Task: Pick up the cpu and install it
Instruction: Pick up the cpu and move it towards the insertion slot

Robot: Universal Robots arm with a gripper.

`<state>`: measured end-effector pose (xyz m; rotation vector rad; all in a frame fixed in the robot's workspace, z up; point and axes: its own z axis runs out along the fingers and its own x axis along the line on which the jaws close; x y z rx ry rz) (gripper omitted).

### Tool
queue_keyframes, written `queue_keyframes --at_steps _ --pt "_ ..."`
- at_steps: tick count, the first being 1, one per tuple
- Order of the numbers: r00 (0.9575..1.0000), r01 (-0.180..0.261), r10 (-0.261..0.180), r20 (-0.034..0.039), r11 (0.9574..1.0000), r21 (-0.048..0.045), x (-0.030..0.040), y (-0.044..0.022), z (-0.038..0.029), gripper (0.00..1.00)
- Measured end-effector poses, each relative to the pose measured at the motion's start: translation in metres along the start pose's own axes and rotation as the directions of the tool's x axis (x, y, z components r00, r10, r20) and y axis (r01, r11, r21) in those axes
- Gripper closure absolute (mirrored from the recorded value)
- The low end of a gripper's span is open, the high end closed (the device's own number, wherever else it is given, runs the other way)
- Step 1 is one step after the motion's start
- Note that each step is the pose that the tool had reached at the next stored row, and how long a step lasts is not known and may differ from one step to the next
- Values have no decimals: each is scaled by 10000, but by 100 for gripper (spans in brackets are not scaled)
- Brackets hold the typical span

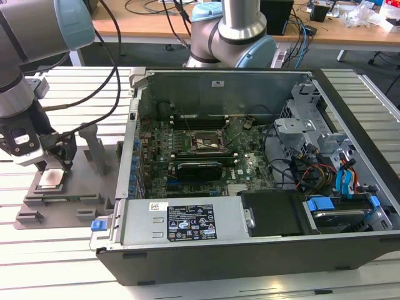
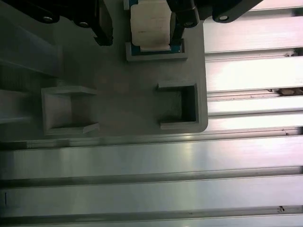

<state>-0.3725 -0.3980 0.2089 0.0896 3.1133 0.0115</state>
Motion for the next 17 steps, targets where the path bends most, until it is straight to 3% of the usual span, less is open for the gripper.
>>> queue_keyframes --at_steps 2,4,7,9,12,17 --pt "10000 5 -5 5 10000 81 11 -1 2 40" --pt "10000 21 -21 4 10000 80 41 -11 2 40" --pt "10000 89 -89 -1 10000 -38 85 -87 12 40" --pt "9998 217 -217 -2 9998 -44 83 -133 27 40" --pt "9982 598 -598 -6 9982 -53 83 -150 48 40" --pt "9981 614 -614 -5 9981 -68 83 -151 50 40"
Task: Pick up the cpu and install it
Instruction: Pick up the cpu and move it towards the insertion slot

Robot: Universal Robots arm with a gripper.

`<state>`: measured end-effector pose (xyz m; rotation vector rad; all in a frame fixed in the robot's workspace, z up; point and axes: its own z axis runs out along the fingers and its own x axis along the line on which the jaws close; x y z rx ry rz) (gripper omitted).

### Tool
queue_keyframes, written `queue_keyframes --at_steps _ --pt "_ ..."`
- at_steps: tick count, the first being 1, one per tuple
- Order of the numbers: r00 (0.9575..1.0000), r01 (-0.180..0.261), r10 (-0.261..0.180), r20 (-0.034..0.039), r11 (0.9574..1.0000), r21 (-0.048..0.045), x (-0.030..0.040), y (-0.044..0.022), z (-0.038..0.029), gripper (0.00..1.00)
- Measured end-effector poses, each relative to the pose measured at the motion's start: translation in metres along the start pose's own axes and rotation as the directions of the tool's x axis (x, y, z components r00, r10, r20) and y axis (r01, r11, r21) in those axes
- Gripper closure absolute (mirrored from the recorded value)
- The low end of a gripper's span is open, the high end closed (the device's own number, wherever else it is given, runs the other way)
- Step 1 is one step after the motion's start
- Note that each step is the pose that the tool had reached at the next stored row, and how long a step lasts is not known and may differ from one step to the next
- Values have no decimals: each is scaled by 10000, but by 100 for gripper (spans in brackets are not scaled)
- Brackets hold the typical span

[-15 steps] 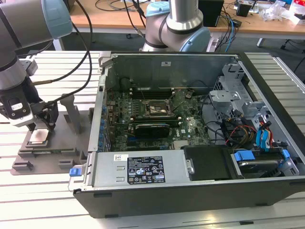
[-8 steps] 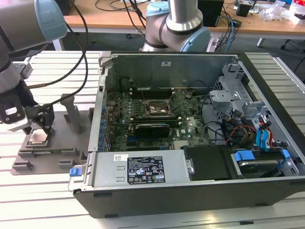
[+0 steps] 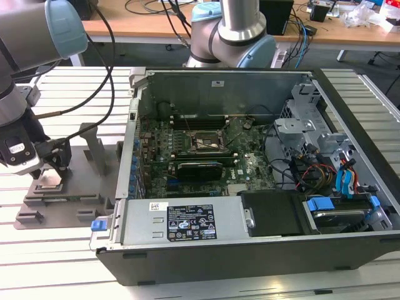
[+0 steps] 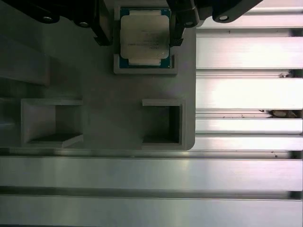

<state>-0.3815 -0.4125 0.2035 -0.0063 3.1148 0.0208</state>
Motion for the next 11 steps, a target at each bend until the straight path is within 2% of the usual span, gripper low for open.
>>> queue_keyframes --at_steps 1,2,6,11 --pt "10000 0 0 0 10000 -7 0 0 0 38" --pt "10000 -1 1 -1 10000 -9 0 0 0 32" --pt "10000 2 -2 -1 10000 36 1 -2 53 32" --pt "10000 1 -1 -2 10000 39 4 -2 124 32"
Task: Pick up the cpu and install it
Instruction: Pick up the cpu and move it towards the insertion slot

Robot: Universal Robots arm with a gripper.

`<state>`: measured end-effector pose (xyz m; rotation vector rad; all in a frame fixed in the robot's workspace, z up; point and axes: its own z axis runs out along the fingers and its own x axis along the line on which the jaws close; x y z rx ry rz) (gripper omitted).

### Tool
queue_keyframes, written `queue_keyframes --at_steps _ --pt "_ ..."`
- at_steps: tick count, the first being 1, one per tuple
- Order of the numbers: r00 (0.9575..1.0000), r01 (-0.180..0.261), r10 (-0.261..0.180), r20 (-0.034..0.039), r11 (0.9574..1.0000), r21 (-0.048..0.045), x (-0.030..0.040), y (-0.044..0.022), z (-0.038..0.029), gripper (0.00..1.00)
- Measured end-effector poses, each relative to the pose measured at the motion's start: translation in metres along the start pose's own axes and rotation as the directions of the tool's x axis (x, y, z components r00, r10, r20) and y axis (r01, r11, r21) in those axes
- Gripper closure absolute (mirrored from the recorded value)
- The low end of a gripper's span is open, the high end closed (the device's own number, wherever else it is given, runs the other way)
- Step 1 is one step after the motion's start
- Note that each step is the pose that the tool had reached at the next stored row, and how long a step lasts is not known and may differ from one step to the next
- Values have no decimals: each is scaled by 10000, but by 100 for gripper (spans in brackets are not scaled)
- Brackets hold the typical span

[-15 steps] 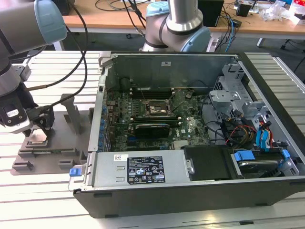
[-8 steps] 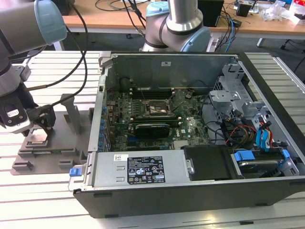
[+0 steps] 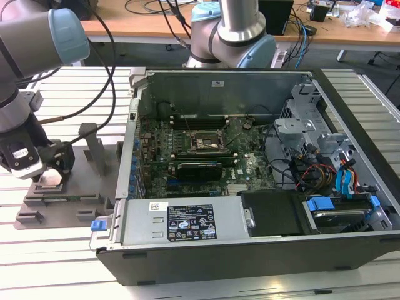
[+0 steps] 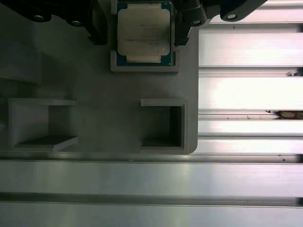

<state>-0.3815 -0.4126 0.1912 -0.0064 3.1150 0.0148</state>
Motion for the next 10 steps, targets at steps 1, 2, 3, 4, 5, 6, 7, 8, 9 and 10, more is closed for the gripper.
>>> queue_keyframes --at_steps 1,2,3,4,5,6,7,8,9,10 --pt "10000 0 0 0 10000 -1 0 0 5 32" --pt "10000 0 0 1 10000 -1 0 0 12 32" --pt "10000 0 0 1 10000 -1 1 -1 18 32" --pt "10000 12 -12 2 10000 -2 0 -9 21 32" --pt "10000 25 -25 1 10000 -2 0 -18 21 32" --pt "10000 32 -32 0 10000 -2 1 -22 21 32" --pt "10000 42 -42 1 10000 -2 1 -24 21 32" --pt "10000 57 -57 1 10000 -3 1 -25 21 32" --pt "10000 59 -59 1 10000 -3 1 -26 21 32" --pt "10000 60 -60 1 10000 -3 1 -26 22 32"
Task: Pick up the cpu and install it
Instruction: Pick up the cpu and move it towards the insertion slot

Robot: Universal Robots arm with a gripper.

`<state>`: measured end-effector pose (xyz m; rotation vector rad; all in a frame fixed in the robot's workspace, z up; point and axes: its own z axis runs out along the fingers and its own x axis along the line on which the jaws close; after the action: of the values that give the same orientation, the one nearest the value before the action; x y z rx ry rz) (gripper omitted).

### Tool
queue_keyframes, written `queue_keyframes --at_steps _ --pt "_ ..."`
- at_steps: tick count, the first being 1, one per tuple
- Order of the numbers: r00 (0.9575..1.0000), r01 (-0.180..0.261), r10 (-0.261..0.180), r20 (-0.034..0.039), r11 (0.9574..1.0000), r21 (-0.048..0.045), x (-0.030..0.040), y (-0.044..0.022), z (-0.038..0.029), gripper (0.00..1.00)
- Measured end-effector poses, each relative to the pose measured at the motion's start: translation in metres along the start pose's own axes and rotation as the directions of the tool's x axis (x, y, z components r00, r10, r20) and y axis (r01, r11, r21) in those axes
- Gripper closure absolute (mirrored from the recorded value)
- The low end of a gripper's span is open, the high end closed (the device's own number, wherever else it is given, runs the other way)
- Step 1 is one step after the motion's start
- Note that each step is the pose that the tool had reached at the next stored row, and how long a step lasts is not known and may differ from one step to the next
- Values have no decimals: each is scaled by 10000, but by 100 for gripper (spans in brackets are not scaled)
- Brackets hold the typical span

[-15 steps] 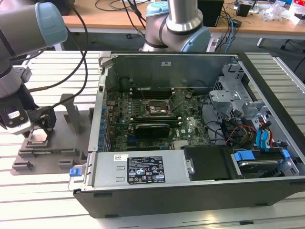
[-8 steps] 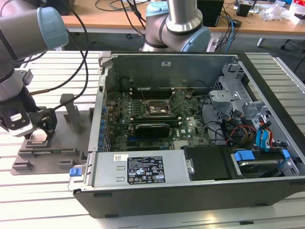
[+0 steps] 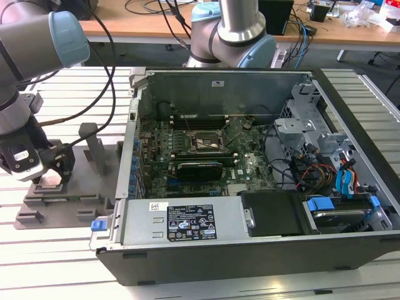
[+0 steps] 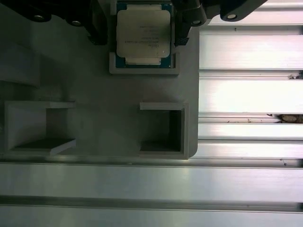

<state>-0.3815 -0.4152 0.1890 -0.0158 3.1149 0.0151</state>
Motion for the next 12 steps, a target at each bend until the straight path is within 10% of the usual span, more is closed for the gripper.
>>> queue_keyframes --at_steps 12 --pt "10000 16 -16 -1 10000 0 0 0 0 45"
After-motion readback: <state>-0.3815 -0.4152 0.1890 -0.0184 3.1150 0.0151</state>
